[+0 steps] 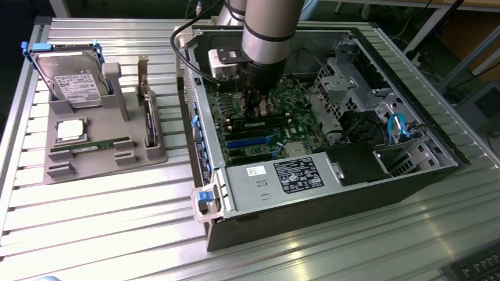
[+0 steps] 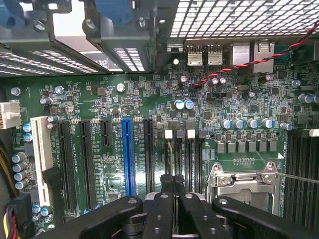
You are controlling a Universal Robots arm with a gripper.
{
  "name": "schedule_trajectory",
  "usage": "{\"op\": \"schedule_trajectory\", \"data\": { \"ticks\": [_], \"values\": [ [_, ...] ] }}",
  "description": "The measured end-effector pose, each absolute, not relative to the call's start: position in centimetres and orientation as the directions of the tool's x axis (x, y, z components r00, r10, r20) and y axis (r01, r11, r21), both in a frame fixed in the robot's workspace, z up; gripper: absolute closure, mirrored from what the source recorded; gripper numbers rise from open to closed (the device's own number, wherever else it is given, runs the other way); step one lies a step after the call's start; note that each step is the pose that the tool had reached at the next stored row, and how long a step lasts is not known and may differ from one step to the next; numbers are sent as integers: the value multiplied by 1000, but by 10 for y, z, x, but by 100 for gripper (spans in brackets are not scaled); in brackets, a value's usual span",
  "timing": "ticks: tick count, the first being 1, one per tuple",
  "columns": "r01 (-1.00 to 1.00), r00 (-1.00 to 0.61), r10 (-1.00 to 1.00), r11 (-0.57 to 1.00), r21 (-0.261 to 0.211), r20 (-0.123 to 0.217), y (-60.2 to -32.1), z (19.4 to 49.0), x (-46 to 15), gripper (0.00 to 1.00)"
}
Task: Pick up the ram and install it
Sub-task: 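Press down the ram until it locks into place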
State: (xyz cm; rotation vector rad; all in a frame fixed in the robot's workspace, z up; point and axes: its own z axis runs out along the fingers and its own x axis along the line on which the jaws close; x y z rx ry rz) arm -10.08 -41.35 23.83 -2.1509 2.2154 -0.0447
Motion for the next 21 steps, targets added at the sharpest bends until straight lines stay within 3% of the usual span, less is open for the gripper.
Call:
{"op": "schedule_trajectory", "data": {
  "ticks": [21],
  "values": [
    [-998, -29, -999, 30, -58, -13, -414, 232, -102, 89]
  ]
}}
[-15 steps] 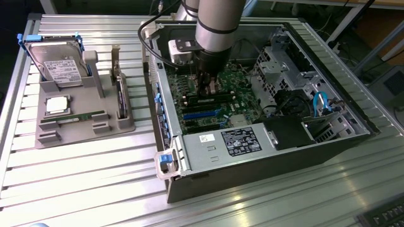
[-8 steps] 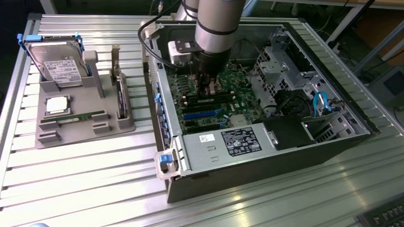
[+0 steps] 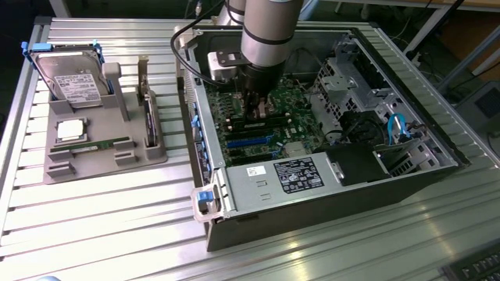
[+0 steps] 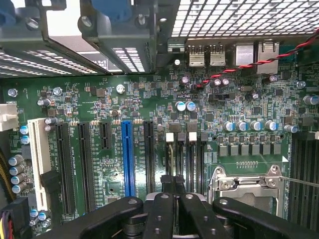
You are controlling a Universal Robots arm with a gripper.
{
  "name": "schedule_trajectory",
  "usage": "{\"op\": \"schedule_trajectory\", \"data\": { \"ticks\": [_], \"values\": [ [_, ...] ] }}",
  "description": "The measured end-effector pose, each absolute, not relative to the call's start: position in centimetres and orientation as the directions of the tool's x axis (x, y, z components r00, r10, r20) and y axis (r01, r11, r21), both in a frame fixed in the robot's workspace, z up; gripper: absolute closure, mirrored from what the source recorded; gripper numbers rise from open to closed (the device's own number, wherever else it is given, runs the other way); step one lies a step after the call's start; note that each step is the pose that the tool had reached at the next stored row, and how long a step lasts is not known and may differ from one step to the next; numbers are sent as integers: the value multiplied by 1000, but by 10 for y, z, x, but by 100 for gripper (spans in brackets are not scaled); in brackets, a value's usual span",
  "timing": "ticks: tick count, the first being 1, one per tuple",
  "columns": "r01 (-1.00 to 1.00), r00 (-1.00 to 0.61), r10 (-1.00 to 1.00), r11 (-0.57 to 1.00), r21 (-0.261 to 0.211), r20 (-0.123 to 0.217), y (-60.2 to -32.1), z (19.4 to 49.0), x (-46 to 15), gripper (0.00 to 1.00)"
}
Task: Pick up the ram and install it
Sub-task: 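Press down the ram until it locks into place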
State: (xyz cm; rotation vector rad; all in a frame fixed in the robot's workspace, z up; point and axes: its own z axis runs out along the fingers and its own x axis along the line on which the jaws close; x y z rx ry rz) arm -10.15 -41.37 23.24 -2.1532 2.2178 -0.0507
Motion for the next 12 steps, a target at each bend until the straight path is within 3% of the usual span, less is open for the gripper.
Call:
{"op": "schedule_trajectory", "data": {
  "ticks": [12],
  "values": [
    [-998, -29, -1000, 30, -56, -13, -415, 241, -102, 89]
  ]
}}
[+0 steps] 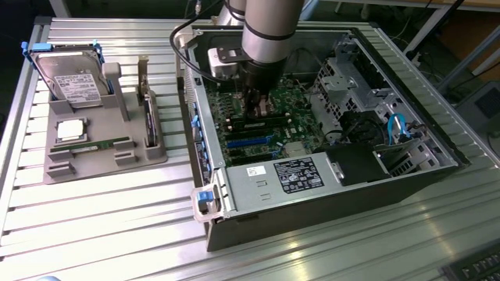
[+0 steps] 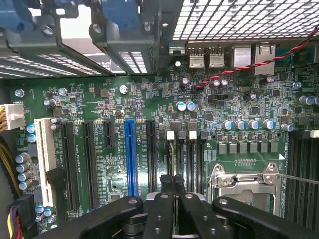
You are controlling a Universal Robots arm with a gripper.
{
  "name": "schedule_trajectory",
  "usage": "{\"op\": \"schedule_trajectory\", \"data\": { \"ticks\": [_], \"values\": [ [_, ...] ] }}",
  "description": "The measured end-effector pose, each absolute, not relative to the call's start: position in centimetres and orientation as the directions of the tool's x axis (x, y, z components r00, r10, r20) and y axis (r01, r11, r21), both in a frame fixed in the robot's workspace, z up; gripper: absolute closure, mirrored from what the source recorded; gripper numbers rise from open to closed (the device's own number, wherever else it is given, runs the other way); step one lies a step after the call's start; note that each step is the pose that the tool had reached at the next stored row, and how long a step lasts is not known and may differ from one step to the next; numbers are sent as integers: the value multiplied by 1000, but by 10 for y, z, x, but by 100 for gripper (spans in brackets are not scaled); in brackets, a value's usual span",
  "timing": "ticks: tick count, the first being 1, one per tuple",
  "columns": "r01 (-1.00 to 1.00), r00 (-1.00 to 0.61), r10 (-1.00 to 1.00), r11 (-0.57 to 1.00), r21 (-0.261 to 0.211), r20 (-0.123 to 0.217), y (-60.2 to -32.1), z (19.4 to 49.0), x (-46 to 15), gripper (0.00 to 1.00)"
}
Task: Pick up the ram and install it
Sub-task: 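Press down the ram until it locks into place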
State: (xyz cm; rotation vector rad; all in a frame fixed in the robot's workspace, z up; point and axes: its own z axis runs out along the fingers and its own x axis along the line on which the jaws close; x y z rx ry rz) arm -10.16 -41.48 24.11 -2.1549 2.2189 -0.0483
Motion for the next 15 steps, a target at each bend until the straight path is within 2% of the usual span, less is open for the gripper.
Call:
{"op": "schedule_trajectory", "data": {
  "ticks": [15],
  "values": [
    [-998, -29, -1000, 29, -56, -13, -415, 241, -115, 89]
  ]
}}
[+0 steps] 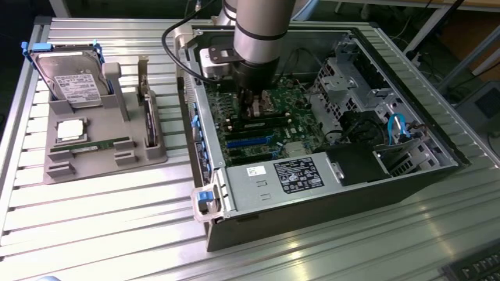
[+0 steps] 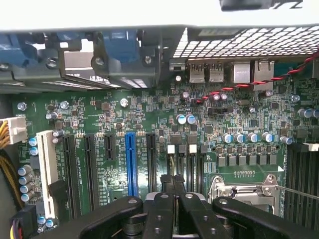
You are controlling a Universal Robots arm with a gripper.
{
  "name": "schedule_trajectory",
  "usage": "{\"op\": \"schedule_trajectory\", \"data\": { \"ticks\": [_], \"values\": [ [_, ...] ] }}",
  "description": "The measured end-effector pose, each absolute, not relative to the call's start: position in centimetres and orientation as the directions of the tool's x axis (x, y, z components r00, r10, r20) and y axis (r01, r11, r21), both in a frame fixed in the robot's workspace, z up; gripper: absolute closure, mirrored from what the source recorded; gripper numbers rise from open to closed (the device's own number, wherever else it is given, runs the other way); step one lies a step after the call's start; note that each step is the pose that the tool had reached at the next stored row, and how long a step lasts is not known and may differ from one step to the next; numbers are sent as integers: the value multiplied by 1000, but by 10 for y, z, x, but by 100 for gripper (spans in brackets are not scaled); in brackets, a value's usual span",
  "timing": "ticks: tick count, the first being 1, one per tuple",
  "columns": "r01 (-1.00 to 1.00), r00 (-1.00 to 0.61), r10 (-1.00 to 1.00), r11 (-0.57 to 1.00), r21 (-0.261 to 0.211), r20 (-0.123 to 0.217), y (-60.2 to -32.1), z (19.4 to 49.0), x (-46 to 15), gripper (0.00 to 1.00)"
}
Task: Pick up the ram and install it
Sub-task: 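Press down the ram until it locks into place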
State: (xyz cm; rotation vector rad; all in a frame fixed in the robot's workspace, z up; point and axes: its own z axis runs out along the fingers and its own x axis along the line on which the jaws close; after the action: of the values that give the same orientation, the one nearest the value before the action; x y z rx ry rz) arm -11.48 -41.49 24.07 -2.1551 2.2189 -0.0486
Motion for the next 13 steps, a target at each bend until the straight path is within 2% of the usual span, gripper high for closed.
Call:
{"op": "schedule_trajectory", "data": {
  "ticks": [13],
  "values": [
    [-998, -29, -1000, 29, -57, -12, -415, 235, -116, 89]
  ]
}}
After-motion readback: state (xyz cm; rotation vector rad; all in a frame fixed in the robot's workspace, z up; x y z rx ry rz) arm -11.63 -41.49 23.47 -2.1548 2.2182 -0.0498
